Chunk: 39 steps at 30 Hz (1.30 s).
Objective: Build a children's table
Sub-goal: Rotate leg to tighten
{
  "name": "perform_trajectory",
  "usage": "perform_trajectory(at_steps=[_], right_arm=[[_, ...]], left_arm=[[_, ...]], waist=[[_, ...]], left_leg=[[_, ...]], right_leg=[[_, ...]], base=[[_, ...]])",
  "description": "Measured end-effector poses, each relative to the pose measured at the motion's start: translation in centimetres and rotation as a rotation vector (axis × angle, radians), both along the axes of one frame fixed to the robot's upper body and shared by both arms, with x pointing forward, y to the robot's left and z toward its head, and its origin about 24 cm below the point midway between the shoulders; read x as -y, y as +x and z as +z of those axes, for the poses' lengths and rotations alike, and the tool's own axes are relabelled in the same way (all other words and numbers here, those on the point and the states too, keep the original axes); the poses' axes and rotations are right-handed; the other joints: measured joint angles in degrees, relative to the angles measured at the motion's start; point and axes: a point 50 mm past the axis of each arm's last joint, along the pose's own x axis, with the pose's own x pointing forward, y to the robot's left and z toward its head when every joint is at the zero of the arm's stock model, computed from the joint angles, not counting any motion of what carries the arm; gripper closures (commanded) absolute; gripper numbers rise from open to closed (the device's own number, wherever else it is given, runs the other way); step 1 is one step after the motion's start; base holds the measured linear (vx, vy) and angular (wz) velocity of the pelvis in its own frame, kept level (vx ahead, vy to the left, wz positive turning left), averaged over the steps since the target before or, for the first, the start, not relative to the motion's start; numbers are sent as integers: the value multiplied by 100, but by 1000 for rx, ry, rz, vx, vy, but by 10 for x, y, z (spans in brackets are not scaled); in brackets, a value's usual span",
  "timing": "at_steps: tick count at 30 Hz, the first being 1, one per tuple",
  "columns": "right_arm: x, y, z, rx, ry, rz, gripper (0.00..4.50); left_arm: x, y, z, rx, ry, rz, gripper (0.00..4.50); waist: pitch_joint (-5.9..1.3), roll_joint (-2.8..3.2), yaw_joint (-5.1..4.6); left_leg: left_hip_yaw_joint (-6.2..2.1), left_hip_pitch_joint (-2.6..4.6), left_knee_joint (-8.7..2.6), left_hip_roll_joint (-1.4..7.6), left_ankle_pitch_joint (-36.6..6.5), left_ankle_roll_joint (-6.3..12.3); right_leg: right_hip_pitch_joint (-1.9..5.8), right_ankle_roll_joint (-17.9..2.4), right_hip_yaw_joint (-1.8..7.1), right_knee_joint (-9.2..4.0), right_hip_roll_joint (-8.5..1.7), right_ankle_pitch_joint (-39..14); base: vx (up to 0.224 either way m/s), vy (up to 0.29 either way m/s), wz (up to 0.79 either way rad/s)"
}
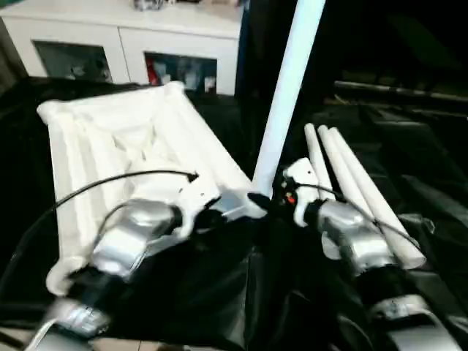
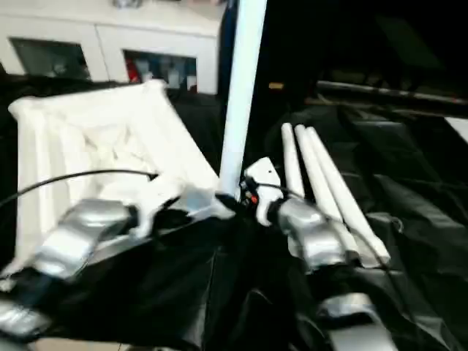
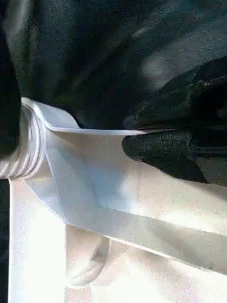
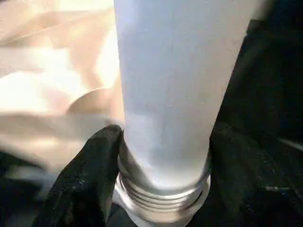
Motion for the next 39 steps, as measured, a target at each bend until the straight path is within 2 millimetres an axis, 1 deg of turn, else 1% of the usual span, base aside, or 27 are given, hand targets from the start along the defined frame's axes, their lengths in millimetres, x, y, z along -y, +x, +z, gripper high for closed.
perform_trajectory(at_steps=[1, 2, 4, 7, 9, 10, 12, 13, 14, 15, 16, 18, 20, 21, 22, 24, 25, 26, 28, 30, 32, 35, 37, 39], right_arm=[[-4, 5, 1, -11, -4, -81, 193], [-6, 7, 0, -20, -6, -126, 193], [-9, 11, -1, -34, -13, -196, 193], [-11, 11, -2, -36, -28, -223, 193], [-12, 11, -2, -33, -26, -223, 193], [-12, 12, -2, -29, -18, -226, 137], [-12, 12, -1, -24, 10, -222, 137], [-18, 11, 1, -16, 35, -195, 121], [-22, 10, 1, -16, 51, -154, 114], [-27, 7, -1, -22, 64, -117, 114], [-30, 5, -3, -30, 66, -76, 100], [-31, 2, -4, -32, 61, -29, 80], [-26, 2, -1, -11, 41, 22, 80], [-20, 2, -1, 0, 28, 40, 80], [-6, 0, 1, 29, -19, 92, 80], [21, -1, 3, 54, -81, 142, 80], [30, -1, 6, 64, -94, 170, 80], [34, -2, 9, 77, -99, 187, 80], [40, -3, 17, 108, -112, 236, 80], [44, -9, 24, 127, -128, 338, 80], [51, -16, 26, 117, -136, 429, 80], [50, -26, 26, 80, -101, 558, 80], [45, -30, 26, 70, -94, 623, 80], [44, -31, 25, 66, -94, 643, 80]], left_arm=[[9, 5, -1, 1, 2, 35, 450], [14, 6, -2, -1, 1, 55, 450], [20, 10, -4, -5, 10, 85, 450], [20, 12, -6, -6, 19, 92, 450], [20, 12, -6, -6, 20, 93, 450], [20, 12, -6, -5, 20, 93, 450], [19, 13, -5, -1, 21, 95, 450], [12, 15, -4, 12, 30, 114, 450], [6, 17, -3, 26, 40, 127, 450], [1, 18, -1, 37, 48, 142, 450], [-5, 20, 0, 44, 54, 153, 450], [-8, 19, 1, 52, 54, 144, 450], [-12, 17, 4, 68, 54, 120, 450], [-15, 14, 4, 71, 52, 96, 450], [-21, 7, 5, 72, 47, 43, 450], [-30, -3, 6, 67, 28, -43, 450], [-35, -6, 7, 66, 20, -72, 450], [-39, -7, 8, 67, 18, -91, 450], [-44, -9, 10, 71, 20, -117, 450], [-47, -13, 11, 70, 19, -159, 450], [-52, -19, 11, 54, 4, -199, 450], [-57, -27, 12, 27, -8, -256, 450], [-56, -30, 12, 12, -10, -290, 450], [-54, -31, 12, 6, -11, -309, 450]], waist=[[-9, 16, -9], [-14, 25, -13], [-24, 42, -22], [-26, 51, -44], [-26, 51, -62], [-25, 52, -70], [-28, 47, -81], [-28, 46, -118], [-25, 40, -170], [-22, 34, -189], [-21, 33, -207], [-21, 34, -210], [-20, 36, -189], [-18, 41, -169], [-15, 52, -140], [-16, 71, -99], [-17, 74, -95], [-16, 75, -86], [-21, 82, -69], [-22, 85, -31], [-22, 85, 2], [-21, 84, 18], [-21, 84, 33], [-21, 84, 41]], left_leg=[[0, -1, 1, -1, 0, 1], [-2, 0, -4, -2, -1, 2], [-7, 13, -30, -2, -1, 3], [-7, 39, -52, -8, -4, 7], [-7, 38, -52, -10, -4, 8], [-5, 28, -56, -11, -6, 11], [1, 0, -57, -16, -6, 12], [4, -13, -57, -17, -5, 12], [7, -17, -58, -18, -5, 13], [5, -17, -56, -18, -3, 16], [-2, -25, -56, -16, 7, 31], [1, -30, -56, -15, 7, 31], [9, -44, -58, -12, 8, 30], [9, -44, -64, -8, 8, 29], [9, -43, -82, -7, 9, 27], [18, -39, -107, -7, 9, 26], [20, -41, -113, -4, 10, 26], [20, -56, -110, -3, 11, 25], [20, -71, -99, -3, 12, 24], [19, -102, -97, 0, 17, 33], [18, -102, -88, 3, 17, 36], [18, -112, -74, 3, 12, 41], [18, -112, -65, 2, 6, 31], [18, -113, -60, 2, 7, 29]], right_leg=[[2, 0, -2, -15, -1, 0], [11, 0, -8, -43, -1, 0], [47, 0, -25, -112, -1, 0], [76, 2, -32, -199, -2, 1], [83, 2, -34, -233, -5, 1], [84, 2, -34, -259, -5, 1], [89, 1, -29, -267, -10, 1], [72, 1, -25, -266, -12, 5], [59, 4, -22, -267, -12, 27], [44, 11, -24, -267, -11, 48], [29, 10, -32, -266, -11, 71], [0, 8, -30, -262, -11, 125], [-29, 18, -25, -258, -11, 208], [-34, 19, -26, -257, -7, 215], [-39, 19, -28, -254, -5, 218], [-47, 13, -26, -242, -4, 221], [-63, -14, -25, -213, -1, 208], [-84, -22, -20, -179, 2, 186], [-123, -31, -15, -131, 2, 144], [-139, -35, -16, -121, 5, 126], [-144, -36, -17, -120, 6, 116], [-148, -36, -16, -122, 4, 116], [-146, -38, -16, -120, 1, 119], [-143, -37, -15, -118, 0, 122]], base=[[0, 0, 0], [0, 0, 0], [0, 0, 0], [0, 0, 0], [0, 0, 0], [0, 0, 0], [0, 0, 0], [0, 0, 0], [0, 0, 0], [-11, 6, -20], [-11, 6, -20], [0, 0, 0], [0, 0, 0], [0, 0, 0], [0, 0, 0], [68, -29, 3], [72, -28, 4], [58, -28, -2], [0, 0, 0], [0, 0, 0], [0, 0, 0], [0, 0, 0], [0, 0, 0], [0, 0, 0]])
